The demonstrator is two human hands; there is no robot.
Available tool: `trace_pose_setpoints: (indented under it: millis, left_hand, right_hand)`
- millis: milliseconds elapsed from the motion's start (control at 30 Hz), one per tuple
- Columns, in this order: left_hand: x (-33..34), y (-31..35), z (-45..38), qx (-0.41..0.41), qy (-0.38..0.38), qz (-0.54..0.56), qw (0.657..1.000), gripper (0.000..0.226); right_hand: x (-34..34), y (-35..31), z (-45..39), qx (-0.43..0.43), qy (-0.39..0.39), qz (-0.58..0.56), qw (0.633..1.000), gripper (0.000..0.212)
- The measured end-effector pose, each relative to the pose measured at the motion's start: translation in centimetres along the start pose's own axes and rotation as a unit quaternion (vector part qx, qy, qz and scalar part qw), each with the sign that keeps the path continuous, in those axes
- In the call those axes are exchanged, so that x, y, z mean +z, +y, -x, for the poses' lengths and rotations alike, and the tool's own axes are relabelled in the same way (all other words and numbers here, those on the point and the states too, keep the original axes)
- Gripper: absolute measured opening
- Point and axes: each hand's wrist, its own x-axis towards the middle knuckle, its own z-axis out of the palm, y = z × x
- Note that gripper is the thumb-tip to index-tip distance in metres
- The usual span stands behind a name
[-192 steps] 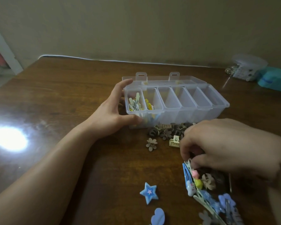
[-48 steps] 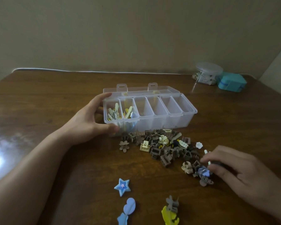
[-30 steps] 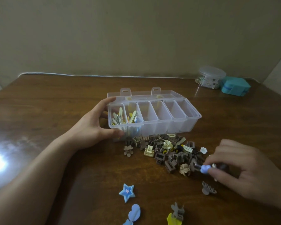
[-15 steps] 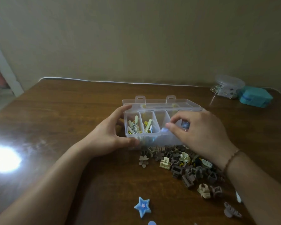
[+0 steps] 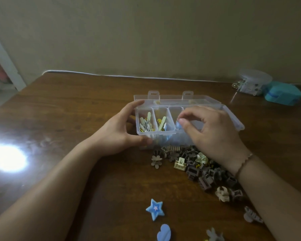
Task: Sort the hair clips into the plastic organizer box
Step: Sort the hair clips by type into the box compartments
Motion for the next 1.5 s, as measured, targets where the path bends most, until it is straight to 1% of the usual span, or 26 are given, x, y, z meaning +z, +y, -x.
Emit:
trace_pose_setpoints:
  millis: [100,200,233,267,333,367,400,433,467,533,600,700,833,867,933,967,1033,1100,1133,1167,1233,1300,1367,1433,1467,1500]
  left_hand:
    - [0.0,-0.1,0.0,-0.001,0.002,0.001,1.0,0.102]
    - [0.1,-0.1,0.1,-0.001,0.003,0.003,1.0,0.101]
    - [0.1,-0.1,0.1,0.0,0.005,0.003,1.0,0.1]
    - [0.1,-0.1,0.1,0.0,0.007,0.002,1.0,0.1]
    - [0.2,-0.2,0.1,0.001,0.012,0.001,1.0,0.101]
    - [0.2,-0.2,0.0,0.001,0.013,0.003,1.0,0.102]
    - [0.2,-0.2,0.0,0.001,0.014,0.003,1.0,0.103]
    - [0.2,-0.2,0.0,0.0,0.015,0.002,1.0,0.104]
    - [0.2,-0.2,0.0,0.001,0.017,0.0,1.0,0.104]
    - [0.2,-0.1,0.0,0.003,0.018,-0.005,1.0,0.103]
    - [0.2,0.0,0.0,0.004,0.016,-0.004,1.0,0.103]
    - [0.1,0.0,0.1,0.007,0.017,-0.003,1.0,0.105]
    - [0.2,-0.1,0.0,0.008,0.019,0.003,1.0,0.105]
    - [0.2,-0.2,0.0,0.009,0.019,0.003,1.0,0.105]
    - [0.2,-0.3,0.0,0.009,0.018,0.006,1.0,0.104]
    - [0.2,-0.4,0.0,0.009,0.015,0.008,1.0,0.103]
    - [0.2,-0.4,0.0,0.01,0.011,0.01,1.0,0.103]
    - [0.2,-0.4,0.0,0.009,0.01,0.009,1.0,0.102]
    - [0.2,-0.4,0.0,0.009,0.01,0.009,1.0,0.102]
    - [0.2,-0.4,0.0,0.009,0.01,0.009,1.0,0.102]
    - [0.2,-0.4,0.0,0.009,0.012,0.005,1.0,0.102]
    - [0.2,-0.4,0.0,0.009,0.012,0.004,1.0,0.102]
    - [0.2,-0.3,0.0,0.007,0.009,0.008,1.0,0.102]
    - [0.1,-0.3,0.0,0.008,0.008,0.01,1.0,0.104]
    - [0.1,-0.3,0.0,0.008,0.008,0.01,1.0,0.105]
    - [0.2,-0.3,0.1,0.008,0.01,0.009,1.0,0.105]
  right_hand:
    - [-0.5,-0.2,0.1,0.007,-0.024,0.026,0.999,0.02]
    - [-2.9,-1.0,0.8,-0.038,-0.015,0.03,0.999,0.016]
    - [-4.0,-1.5,1.2,-0.055,-0.038,0.002,0.998,0.014]
    - [-4.9,-2.2,1.7,-0.076,-0.091,-0.039,0.992,0.013]
    - [-5.7,-3.8,3.0,-0.129,-0.246,-0.086,0.957,0.015]
    - [-5.4,-4.6,3.7,-0.172,-0.308,-0.065,0.934,0.019]
    - [-4.6,-5.2,4.3,-0.225,-0.337,-0.022,0.914,0.022]
    - [-3.7,-5.8,5.0,-0.273,-0.345,0.02,0.898,0.026]
    - [-2.8,-6.3,5.5,-0.299,-0.35,0.047,0.887,0.029]
    - [-1.5,-6.7,6.2,-0.321,-0.371,0.058,0.869,0.03]
    - [-0.8,-6.7,6.5,-0.339,-0.387,0.045,0.856,0.023]
    - [-0.2,-6.5,6.7,-0.334,-0.377,0.037,0.863,0.011]
    - [-0.9,-5.7,5.5,-0.323,-0.343,0.021,0.882,0.016]
    - [-1.4,-5.3,5.0,-0.296,-0.337,0.0,0.894,0.016]
    - [-2.7,-4.3,3.9,-0.193,-0.305,-0.071,0.93,0.018]
    - [-3.1,-3.9,3.4,-0.132,-0.261,-0.119,0.949,0.018]
    - [-3.2,-3.0,2.5,-0.032,-0.129,-0.183,0.974,0.018]
    - [-2.5,-2.1,1.3,0.03,-0.009,-0.17,0.985,0.017]
    - [-2.0,-1.7,0.8,0.047,0.024,-0.141,0.989,0.015]
    - [-1.4,-1.3,0.4,0.054,0.038,-0.106,0.992,0.012]
    - [-0.5,-0.6,0.0,0.045,0.021,-0.031,0.998,0.005]
    - [-0.1,-0.3,0.3,0.025,-0.01,0.024,0.999,0.009]
    - [-0.6,-0.6,0.8,-0.003,0.0,0.052,0.999,0.013]
    - [-1.8,-1.4,1.5,-0.043,0.005,0.057,0.997,0.016]
    - [-2.3,-1.9,2.0,-0.064,-0.024,0.038,0.997,0.018]
    - [-2.6,-2.6,2.5,-0.088,-0.077,0.008,0.993,0.021]
